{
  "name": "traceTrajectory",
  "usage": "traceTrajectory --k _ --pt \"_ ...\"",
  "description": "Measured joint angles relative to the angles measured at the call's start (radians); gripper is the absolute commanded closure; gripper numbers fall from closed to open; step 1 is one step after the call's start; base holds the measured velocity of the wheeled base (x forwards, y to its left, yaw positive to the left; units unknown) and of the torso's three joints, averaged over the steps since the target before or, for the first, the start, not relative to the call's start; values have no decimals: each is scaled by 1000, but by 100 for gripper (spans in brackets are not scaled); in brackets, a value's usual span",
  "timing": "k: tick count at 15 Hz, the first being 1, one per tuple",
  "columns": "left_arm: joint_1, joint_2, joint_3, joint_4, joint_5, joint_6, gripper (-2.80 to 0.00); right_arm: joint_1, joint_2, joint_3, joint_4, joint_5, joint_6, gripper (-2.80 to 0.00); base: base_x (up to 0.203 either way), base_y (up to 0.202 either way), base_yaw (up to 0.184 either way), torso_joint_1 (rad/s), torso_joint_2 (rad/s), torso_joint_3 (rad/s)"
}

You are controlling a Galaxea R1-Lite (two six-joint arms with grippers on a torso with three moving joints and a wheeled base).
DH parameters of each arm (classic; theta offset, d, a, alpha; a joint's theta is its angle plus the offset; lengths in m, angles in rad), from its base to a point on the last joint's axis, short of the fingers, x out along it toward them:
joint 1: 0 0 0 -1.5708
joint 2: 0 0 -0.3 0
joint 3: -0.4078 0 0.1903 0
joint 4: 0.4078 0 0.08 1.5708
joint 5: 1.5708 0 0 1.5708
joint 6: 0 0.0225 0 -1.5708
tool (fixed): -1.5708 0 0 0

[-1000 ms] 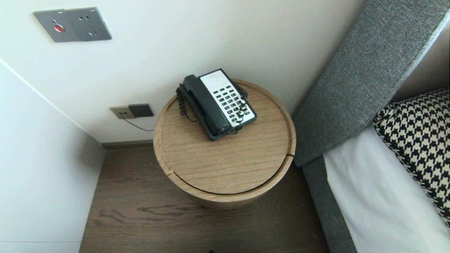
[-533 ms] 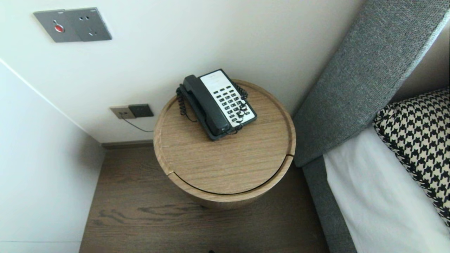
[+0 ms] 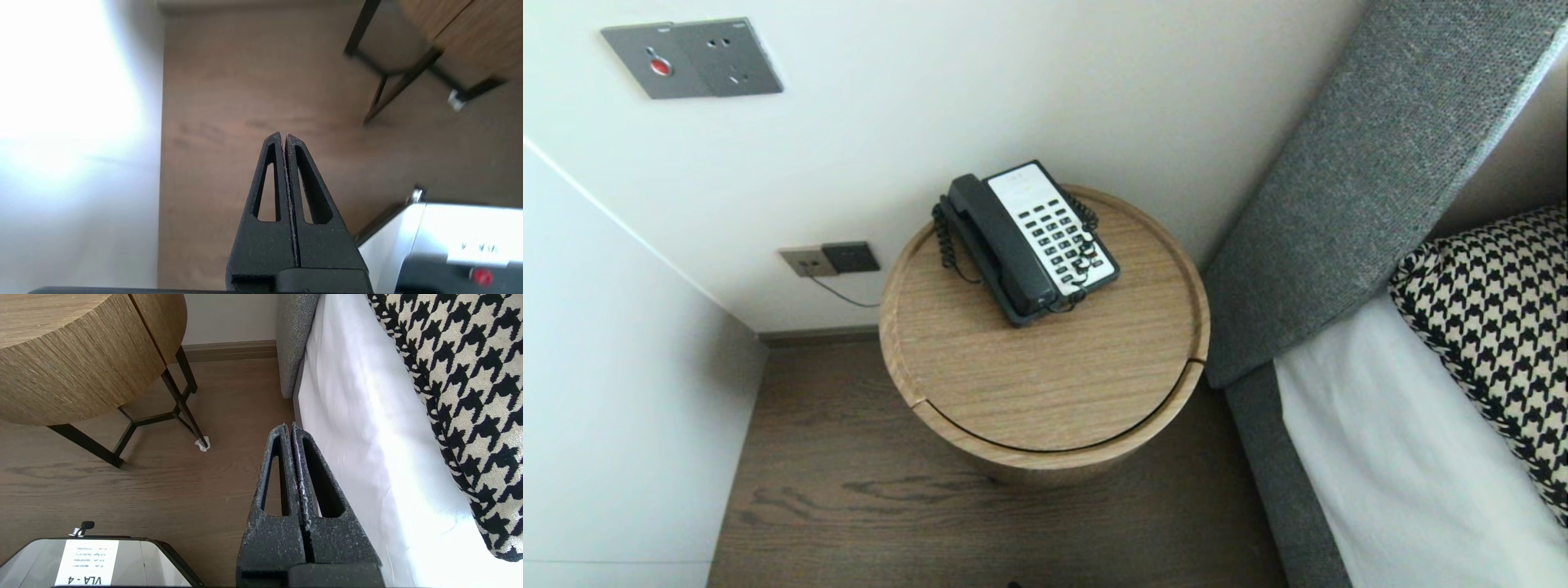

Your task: Open the nightstand drawer

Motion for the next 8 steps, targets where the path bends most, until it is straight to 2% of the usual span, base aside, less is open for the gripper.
traceTrajectory --k 5,8 --pt "-23 -141 13 -23 0 -25 0 -1 0 0 0 0 0 0 0 0 0 0 0 0" --pt "-32 -206 15 -25 0 -62 0 -1 0 0 0 0 0 0 0 0 0 0 0 0"
